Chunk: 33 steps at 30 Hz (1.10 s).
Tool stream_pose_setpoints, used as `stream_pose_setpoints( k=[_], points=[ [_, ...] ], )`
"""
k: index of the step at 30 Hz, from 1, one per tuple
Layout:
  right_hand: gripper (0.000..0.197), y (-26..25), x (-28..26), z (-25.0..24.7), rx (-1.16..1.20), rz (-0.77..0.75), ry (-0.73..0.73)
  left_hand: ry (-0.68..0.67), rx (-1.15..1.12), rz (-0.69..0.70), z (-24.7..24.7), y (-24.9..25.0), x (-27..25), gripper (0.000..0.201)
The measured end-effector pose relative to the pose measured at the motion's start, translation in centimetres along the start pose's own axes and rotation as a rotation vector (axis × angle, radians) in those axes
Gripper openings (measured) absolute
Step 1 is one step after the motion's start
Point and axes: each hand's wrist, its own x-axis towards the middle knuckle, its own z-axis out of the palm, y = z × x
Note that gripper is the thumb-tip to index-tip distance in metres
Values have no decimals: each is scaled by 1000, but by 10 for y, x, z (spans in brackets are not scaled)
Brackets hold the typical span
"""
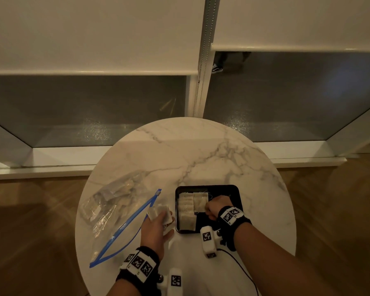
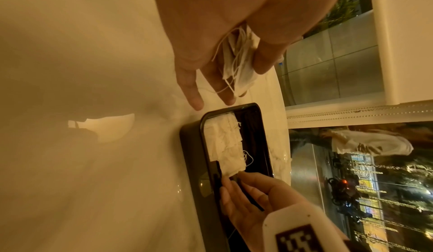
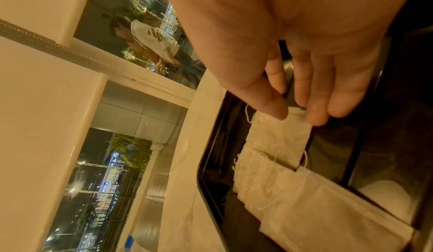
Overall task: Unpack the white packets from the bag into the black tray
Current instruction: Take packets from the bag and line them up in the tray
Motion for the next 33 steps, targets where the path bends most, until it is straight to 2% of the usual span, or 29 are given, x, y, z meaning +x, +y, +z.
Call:
stream_pose_setpoints(
  k=[3,6,10,14,17,21,24,26,33],
  points=[
    [9,-5,-21,-3,9,-14,7,18,-30,12,0,-3,1,23],
    [7,-3,-36,0,-95,-46,-64,12,-79,29,5,-1,-2,15],
    [1,6,-41,9,-166,-166,-130,8,-110,27,12,0,-4,10],
    [17,12,-44,18,-171,-256,-175,39,-120,30,15,-4,-1,17],
    [20,15,-43,20,-210,-301,-130,49,-128,29,17,-5,0,11],
    [15,16,-40,21,-303,-324,14,47,-133,33,16,-4,-1,14],
    [19,18,-39,25,-367,-318,6,45,-135,38,15,-4,0,16],
    [14,17,-40,26,-381,-312,-3,37,-137,38,16,-4,0,14],
    [23,15,-41,31,-386,-339,-3,17,-139,50,18,-1,-1,9]
  ],
)
